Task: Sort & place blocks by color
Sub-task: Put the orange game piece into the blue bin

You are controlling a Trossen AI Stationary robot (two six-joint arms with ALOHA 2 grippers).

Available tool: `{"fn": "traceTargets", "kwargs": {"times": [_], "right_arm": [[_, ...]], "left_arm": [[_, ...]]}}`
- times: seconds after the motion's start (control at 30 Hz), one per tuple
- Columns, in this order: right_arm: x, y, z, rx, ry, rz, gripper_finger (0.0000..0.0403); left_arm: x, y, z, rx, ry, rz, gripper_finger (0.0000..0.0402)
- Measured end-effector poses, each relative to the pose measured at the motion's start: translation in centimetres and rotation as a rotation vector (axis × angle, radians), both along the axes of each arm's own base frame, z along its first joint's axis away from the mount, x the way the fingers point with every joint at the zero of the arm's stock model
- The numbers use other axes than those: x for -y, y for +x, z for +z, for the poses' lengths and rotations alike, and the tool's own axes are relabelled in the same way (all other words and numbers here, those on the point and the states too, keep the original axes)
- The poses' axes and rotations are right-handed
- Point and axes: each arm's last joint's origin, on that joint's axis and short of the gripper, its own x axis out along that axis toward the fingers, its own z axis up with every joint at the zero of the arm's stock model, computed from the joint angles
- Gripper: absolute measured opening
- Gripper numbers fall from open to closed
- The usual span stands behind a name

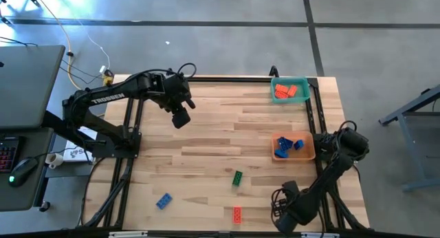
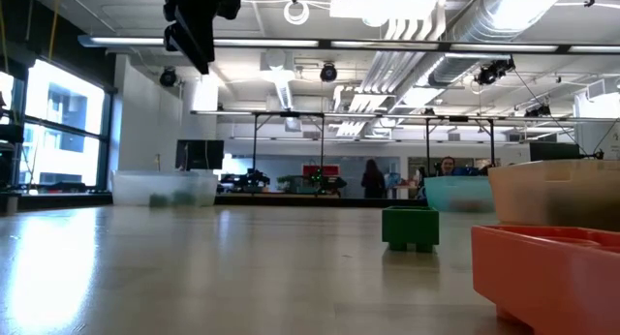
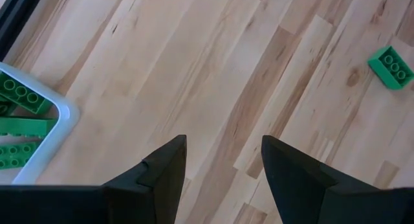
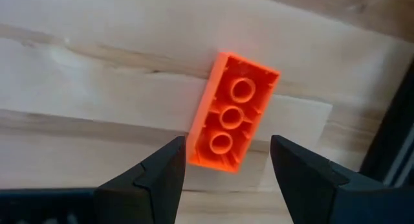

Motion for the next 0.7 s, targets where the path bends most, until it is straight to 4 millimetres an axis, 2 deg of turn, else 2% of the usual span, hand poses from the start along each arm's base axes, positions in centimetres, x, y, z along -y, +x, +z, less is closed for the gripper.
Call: {"fn": "traceTargets", "kwargs": {"times": [0.3,0.53,0.63,0.7], "right_arm": [[0.1,-0.1,-1.0,-0.007,0.028,-0.013,0.0213],[0.4,-0.3,-2.7,0.013,0.075,-0.019,0.0213],[0.5,-0.4,-2.8,0.01,0.078,-0.017,0.0199],[0.5,-0.3,-2.8,0.01,0.077,-0.012,0.0175]], "left_arm": [[0.0,0.0,0.0,0.0,0.001,-0.003,0.0186],[0.0,0.0,0.0,-0.001,0.003,-0.007,0.0186],[0.0,0.0,0.0,-0.001,0.003,-0.007,0.0186],[0.0,0.0,0.0,-0.001,0.003,-0.007,0.0186]]}}
